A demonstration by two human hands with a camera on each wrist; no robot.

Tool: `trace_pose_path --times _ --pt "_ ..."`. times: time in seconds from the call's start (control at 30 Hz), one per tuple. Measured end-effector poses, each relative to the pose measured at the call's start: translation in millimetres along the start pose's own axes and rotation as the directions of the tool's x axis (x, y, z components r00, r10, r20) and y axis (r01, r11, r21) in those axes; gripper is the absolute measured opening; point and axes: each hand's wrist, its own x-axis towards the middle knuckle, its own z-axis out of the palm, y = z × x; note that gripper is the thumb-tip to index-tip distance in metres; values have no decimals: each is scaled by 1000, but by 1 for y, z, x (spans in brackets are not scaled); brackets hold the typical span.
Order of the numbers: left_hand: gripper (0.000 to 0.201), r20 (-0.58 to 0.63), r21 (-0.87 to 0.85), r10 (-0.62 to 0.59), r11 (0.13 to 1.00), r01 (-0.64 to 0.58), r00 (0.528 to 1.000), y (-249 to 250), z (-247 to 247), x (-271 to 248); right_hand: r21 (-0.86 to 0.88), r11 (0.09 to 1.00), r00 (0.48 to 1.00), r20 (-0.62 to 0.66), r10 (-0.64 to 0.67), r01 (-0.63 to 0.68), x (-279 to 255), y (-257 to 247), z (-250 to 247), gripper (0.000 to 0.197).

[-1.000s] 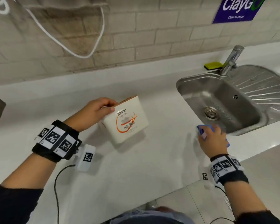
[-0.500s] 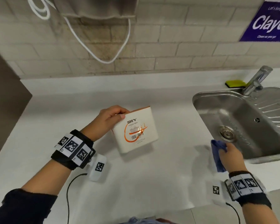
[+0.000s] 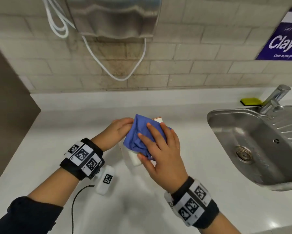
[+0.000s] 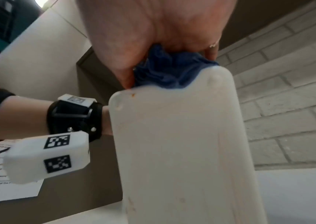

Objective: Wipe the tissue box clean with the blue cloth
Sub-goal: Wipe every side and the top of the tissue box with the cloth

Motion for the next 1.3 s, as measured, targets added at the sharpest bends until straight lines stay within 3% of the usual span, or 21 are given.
trace_pose_path --times 0.17,0.3,0.37,0.57,0.8,1.07,1.17,1.3 --pt "37 37 41 29 999 -30 999 -3 -3 5 43 999 996 -90 12 -9 8 -1 12 51" --pt "43 56 -34 14 999 -12 998 -6 -7 10 105 994 993 -119 24 -11 22 -6 16 38" --pt "48 76 -70 24 997 -19 997 -6 -8 11 141 989 997 -76 -24 34 25 -1 10 35" --pt "38 101 -78 31 997 -23 994 -8 -12 16 274 957 991 65 -113 91 32 6 -7 33" --pt "41 128 -72 20 997 -11 992 -7 -8 12 320 933 926 276 -256 163 23 16 -15 33" --pt "33 115 13 76 997 -78 990 -5 0 4 301 926 906 284 -314 227 12 25 -25 26" --pt "30 101 42 99 994 -103 990 -3 4 2 283 934 919 262 -295 219 3 30 -28 20" --pt "26 44 56 99 993 -101 994 -3 8 0 242 967 964 231 -132 74 -10 50 -36 18"
